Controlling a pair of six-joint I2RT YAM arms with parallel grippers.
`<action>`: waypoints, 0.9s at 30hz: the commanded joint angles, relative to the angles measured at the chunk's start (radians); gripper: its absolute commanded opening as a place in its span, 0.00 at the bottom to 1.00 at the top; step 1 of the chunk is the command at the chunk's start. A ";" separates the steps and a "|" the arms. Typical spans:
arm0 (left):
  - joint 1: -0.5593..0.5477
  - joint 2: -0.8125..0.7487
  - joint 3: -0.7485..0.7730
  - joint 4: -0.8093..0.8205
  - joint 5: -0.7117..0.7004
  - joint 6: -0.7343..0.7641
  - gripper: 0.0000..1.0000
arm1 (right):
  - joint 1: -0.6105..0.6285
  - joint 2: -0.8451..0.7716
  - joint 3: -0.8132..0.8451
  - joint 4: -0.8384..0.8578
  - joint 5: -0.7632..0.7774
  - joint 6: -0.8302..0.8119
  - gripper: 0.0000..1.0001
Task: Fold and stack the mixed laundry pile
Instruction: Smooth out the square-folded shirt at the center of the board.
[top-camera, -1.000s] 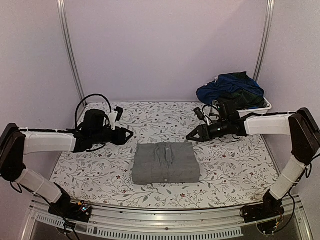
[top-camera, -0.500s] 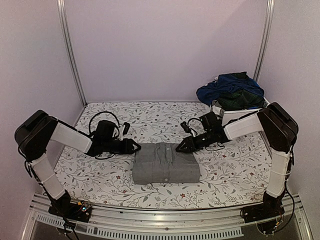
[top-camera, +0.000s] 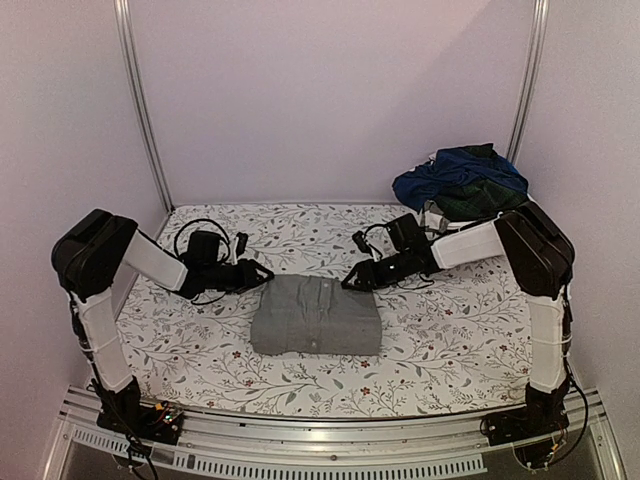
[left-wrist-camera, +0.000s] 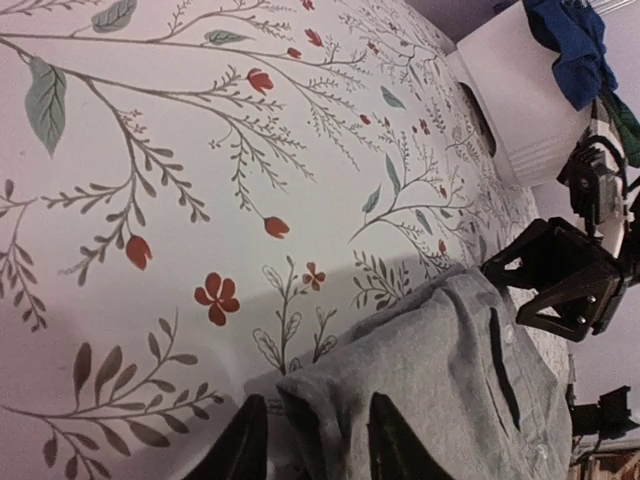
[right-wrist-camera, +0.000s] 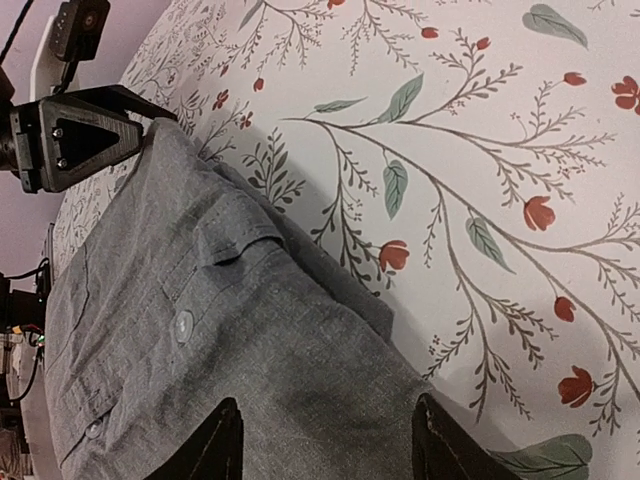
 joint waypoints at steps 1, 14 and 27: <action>0.025 -0.095 0.005 -0.032 -0.053 0.015 0.68 | -0.003 -0.078 0.024 -0.088 0.050 -0.026 0.59; -0.219 -0.567 -0.152 -0.145 0.014 -0.053 1.00 | 0.210 -0.410 -0.270 0.196 -0.145 0.306 0.78; -0.336 -0.355 -0.296 0.097 -0.015 -0.371 1.00 | 0.284 -0.148 -0.415 0.567 -0.139 0.627 0.81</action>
